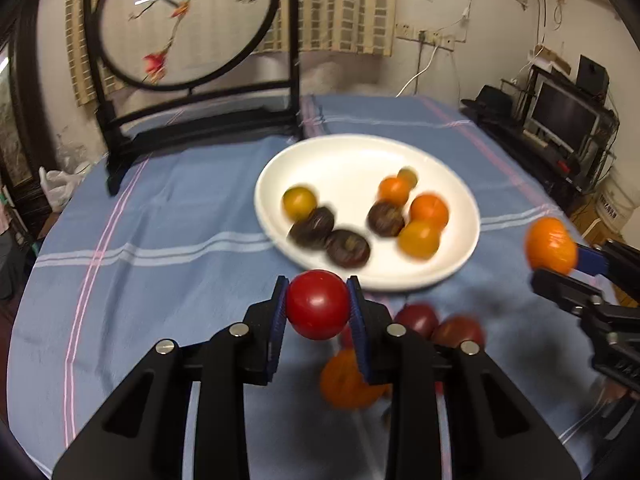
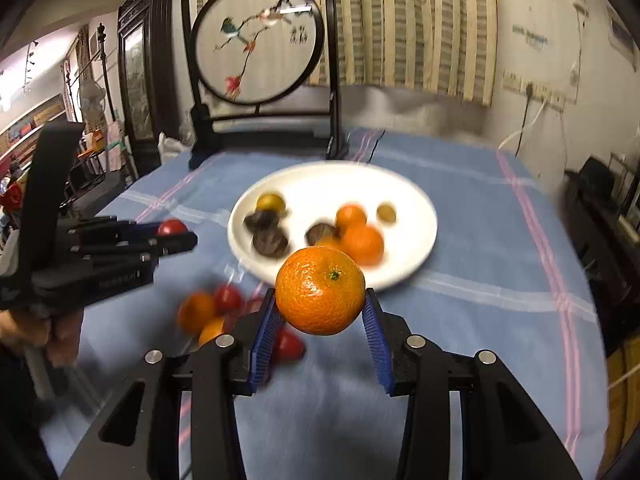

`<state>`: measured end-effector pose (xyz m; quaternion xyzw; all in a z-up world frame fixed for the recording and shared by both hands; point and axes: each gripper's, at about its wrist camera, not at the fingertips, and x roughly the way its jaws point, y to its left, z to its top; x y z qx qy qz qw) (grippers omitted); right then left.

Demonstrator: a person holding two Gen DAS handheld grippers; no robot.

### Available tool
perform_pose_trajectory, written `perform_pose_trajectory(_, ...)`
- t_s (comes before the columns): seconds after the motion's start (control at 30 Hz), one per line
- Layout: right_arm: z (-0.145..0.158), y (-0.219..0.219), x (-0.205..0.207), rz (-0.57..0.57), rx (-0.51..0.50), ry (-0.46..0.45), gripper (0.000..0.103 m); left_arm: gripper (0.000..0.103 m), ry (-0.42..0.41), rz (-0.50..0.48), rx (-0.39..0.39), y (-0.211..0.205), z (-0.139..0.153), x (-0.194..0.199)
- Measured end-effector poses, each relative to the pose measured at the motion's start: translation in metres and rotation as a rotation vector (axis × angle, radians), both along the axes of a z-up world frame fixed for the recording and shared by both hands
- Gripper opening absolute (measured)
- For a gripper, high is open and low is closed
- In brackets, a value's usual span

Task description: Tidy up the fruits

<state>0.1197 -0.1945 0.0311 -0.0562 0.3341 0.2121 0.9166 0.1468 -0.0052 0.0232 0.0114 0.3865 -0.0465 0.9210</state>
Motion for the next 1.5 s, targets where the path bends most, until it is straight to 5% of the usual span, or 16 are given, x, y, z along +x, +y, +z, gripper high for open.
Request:
perform_pose_trajectory(0.2,-0.005,0.013,0.047,-0.029,0.025,0.001,0.043,0.029,0.041,0.024,-0.072,-0.012,0.002,0.059)
perform_pose_trajectory(0.57,-0.045,0.043,0.085,0.037,-0.022,0.062,0.044,0.03,0.075,0.072,-0.023,-0.024,-0.023,0.119)
perform_pose_trajectory(0.6,-0.047,0.044,0.085,0.041,-0.016,0.066,0.046,0.041,0.073,0.077,-0.021,-0.024,-0.024,0.121)
perform_pose_trajectory(0.63,-0.049,0.045,0.086,0.048,-0.006,0.07,0.051,0.063,0.069,0.082,-0.018,-0.025,-0.024,0.121)
perform_pose_trajectory(0.7,-0.049,0.043,0.085,0.04,0.005,0.058,0.063,0.081,0.035,0.109,-0.002,-0.025,-0.023,0.119)
perform_pose_trajectory(1.2,-0.028,0.002,0.05,-0.007,0.089,0.087,0.065,0.094,-0.002,0.126,0.027,0.013,-0.01,0.033)
perform_pose_trajectory(1.5,-0.038,0.0,-0.006,0.058,0.019,0.124,0.065,0.094,0.033,0.185,-0.013,0.046,-0.032,-0.006)
